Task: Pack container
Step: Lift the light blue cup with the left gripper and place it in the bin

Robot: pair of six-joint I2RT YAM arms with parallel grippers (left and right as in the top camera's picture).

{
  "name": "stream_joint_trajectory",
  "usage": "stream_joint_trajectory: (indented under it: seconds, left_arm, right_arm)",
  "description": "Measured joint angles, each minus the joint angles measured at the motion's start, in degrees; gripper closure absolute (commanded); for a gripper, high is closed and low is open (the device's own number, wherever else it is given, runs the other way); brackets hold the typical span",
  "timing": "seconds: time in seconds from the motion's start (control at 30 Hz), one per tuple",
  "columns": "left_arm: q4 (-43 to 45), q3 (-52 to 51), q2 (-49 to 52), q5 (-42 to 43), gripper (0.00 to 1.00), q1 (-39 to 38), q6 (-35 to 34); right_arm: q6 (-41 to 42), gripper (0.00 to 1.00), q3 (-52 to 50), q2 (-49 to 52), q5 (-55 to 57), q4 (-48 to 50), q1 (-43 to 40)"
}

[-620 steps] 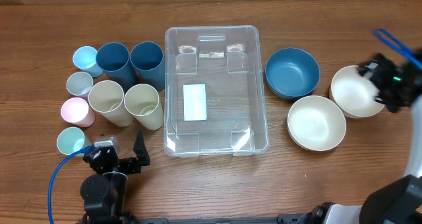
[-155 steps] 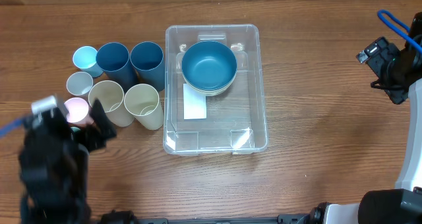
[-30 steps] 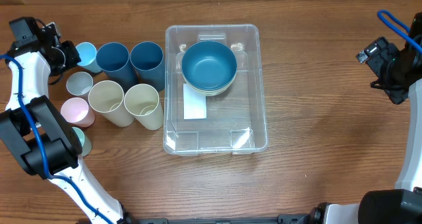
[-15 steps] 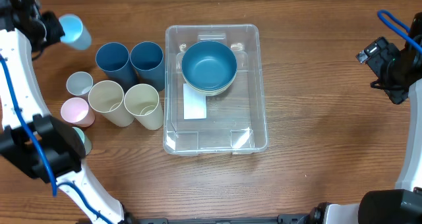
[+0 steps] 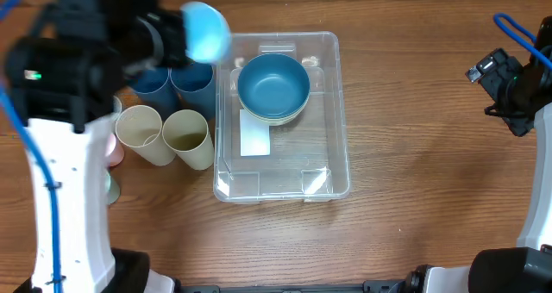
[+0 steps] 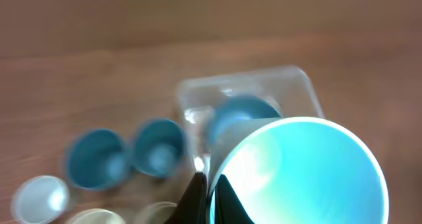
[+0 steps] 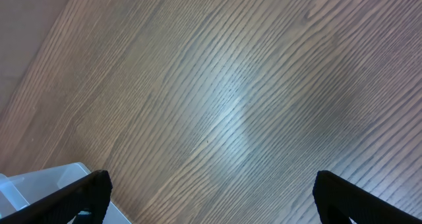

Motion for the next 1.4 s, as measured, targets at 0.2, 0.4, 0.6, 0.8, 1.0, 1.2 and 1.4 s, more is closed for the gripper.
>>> stream_joint_trajectory:
  seconds: [0.2,0.4,0.6,0.8,1.0,1.2,1.4]
  left_arm:
    - [-2.21,-2.03,3.06,-2.12,0.96,-11.37,-0.17]
    - [2.32,-8.98,9.55,-3.72,0.96,-20.2,-0.63]
    - [8.87,-15.87,18.6,-6.43,0.96,-24.26,-2.62]
    - [11.61,-17.09,25.31,-6.97,0.96,-24.65,-3.21]
    - [14.23,-17.09,28.98,-5.4,0.96,-24.65,-3.19]
    - [16.83,-17.09,29.79,-4.94,0.87,-24.65,-3.19]
    - [16.85,-17.07,29.79,-4.9,0.76,-24.65,-2.99]
  right_arm:
    - [0.0,0.0,0.0,0.0,-0.02,0.0,0.0]
    - [-0.02,0.0,0.0,0.0,-0.02,0.0,0.02]
    - [0.0,0.0,0.0,0.0,-0.04,0.0,0.02]
    - [0.0,0.0,0.0,0.0,-0.02,0.0,0.02]
    - [0.0,0.0,0.0,0.0,-0.02,0.0,0.02]
    - [-0.02,0.0,0.0,0.0,-0.02,-0.02,0.02]
    - [0.0,0.0,0.0,0.0,0.0,0.0,0.02]
